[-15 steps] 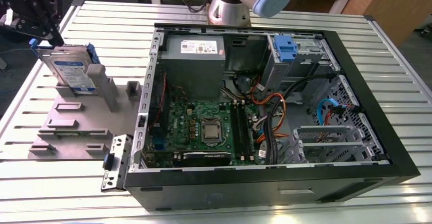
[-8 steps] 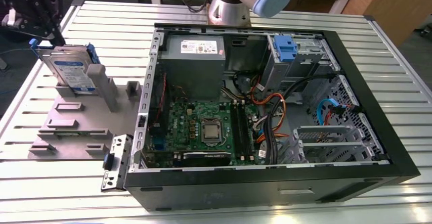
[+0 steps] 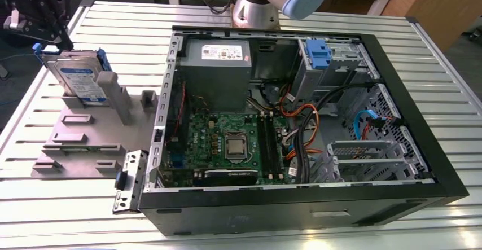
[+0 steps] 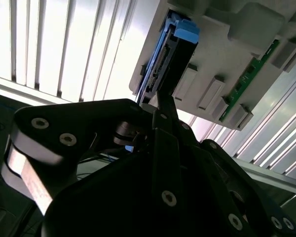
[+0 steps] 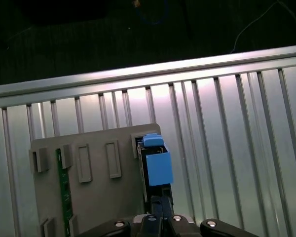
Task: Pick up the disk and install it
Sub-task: 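Pick up the disk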
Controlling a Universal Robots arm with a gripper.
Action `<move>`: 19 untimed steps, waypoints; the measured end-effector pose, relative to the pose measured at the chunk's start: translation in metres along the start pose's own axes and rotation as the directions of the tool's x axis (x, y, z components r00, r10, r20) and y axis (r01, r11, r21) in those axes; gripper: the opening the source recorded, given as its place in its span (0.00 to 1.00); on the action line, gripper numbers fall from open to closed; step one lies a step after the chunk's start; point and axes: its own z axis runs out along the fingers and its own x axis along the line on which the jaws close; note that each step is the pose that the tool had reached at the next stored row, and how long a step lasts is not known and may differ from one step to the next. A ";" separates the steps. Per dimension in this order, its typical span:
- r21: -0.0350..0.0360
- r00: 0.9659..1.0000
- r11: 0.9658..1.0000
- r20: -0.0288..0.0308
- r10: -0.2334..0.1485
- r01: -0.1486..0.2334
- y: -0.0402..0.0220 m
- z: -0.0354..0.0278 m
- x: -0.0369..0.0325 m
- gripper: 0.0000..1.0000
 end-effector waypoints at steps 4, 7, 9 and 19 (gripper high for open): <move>-0.002 1.000 1.000 -0.001 -0.021 0.021 -0.0003 -0.0001 -0.0001 0.11; -0.001 1.000 1.000 -0.001 -0.022 0.022 -0.0003 -0.0001 -0.0001 0.11; -0.002 1.000 1.000 -0.001 -0.022 0.022 -0.0004 -0.0001 -0.0001 0.11; -0.002 0.999 0.999 -0.002 -0.034 0.034 -0.0004 -0.0009 -0.0001 0.11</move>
